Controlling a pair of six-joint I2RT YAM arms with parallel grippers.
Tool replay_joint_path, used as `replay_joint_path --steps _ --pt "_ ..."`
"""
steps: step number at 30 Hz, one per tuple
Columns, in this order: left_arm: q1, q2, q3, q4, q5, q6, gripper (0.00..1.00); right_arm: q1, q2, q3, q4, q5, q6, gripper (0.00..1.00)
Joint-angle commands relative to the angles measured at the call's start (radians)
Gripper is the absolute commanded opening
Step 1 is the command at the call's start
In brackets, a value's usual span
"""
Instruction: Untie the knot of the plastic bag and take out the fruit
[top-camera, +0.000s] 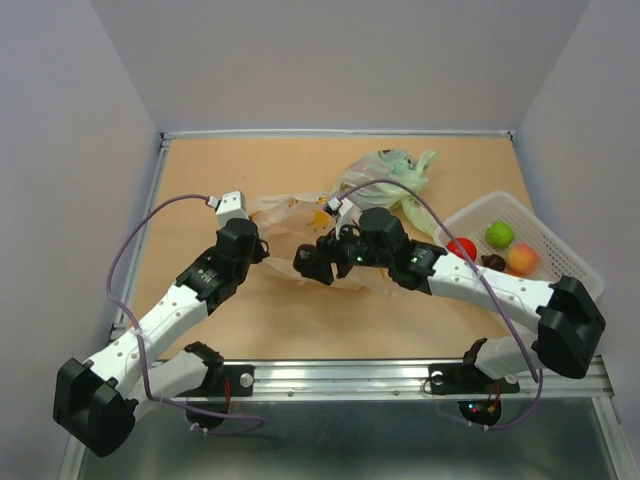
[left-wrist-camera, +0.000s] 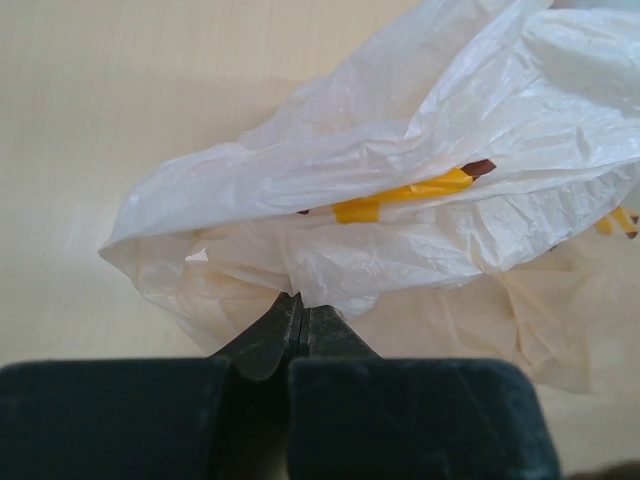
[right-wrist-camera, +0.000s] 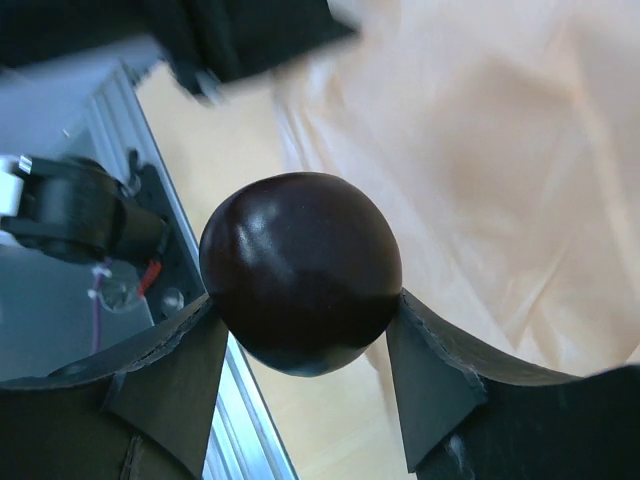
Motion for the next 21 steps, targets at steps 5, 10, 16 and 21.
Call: replay_joint_path --steps 5,10,16,21 --pt "0.009 -0.045 -0.058 -0.024 -0.098 0.023 0.0 -0.002 -0.17 0.229 -0.103 0.229 -0.094 0.01" --pt "0.02 -0.028 -0.037 -0.025 -0.094 0.052 0.0 -0.005 -0.221 0.307 -0.199 0.584 -0.174 0.01" --pt "0.055 -0.012 -0.014 -0.025 -0.101 0.084 0.0 -0.178 -0.228 0.318 -0.288 0.776 -0.114 0.01" --pt "0.089 -0.026 -0.015 -0.022 -0.087 0.092 0.0 -0.413 -0.257 0.246 -0.32 0.824 -0.052 0.01"
